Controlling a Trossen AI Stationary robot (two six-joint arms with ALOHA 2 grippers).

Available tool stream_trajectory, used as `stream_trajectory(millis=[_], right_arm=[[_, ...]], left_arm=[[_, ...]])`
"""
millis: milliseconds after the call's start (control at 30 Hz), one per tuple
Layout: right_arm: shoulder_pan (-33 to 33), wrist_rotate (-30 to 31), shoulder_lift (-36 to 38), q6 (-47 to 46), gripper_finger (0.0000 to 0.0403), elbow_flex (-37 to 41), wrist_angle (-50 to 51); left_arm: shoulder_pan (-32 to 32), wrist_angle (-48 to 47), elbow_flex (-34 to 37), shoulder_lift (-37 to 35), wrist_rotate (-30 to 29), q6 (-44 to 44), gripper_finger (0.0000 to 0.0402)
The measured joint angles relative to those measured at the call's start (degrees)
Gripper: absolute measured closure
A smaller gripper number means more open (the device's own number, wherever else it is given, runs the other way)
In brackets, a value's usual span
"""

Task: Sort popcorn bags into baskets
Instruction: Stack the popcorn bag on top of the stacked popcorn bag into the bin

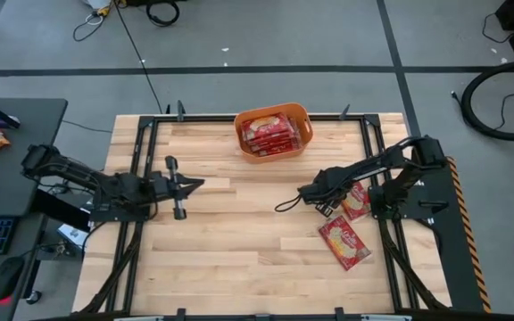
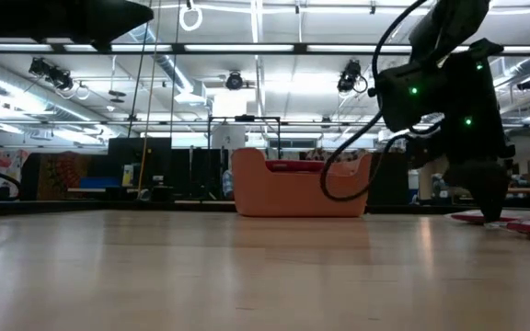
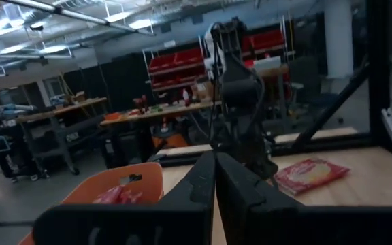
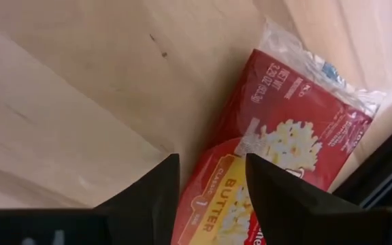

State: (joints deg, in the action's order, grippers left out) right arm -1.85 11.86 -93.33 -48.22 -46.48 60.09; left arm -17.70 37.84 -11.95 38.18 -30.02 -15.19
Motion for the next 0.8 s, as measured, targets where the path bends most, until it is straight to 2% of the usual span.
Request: stream_trajectory(millis=[167, 467, 633, 800], right_arm=[[-0.02, 0.14, -1.39, -0.17, 0.023, 0.15, -0.03], [-0.03, 0.54, -2.04, 0.38, 0.0244, 1.62, -0.72], [-0.92, 1.2, -2.13, 3.32, 0.029, 1.76, -1.56], [-1.78, 1.18, -2.2, 6.16, 0.0366, 1.84, -2.98]], left_arm=[[-0.81, 0.02, 4.24, -7.05, 0.03, 1.14, 0.0384], [-0.93, -1.7, 7.8, -14.58, -0.29, 1.12, 0.0384], [-0.93, -1.54, 9.42, -16.61, -0.41, 1.77, 0.0384], [-0.91, -3.03, 9.71, -16.46, -0.42, 2.99, 0.0384]])
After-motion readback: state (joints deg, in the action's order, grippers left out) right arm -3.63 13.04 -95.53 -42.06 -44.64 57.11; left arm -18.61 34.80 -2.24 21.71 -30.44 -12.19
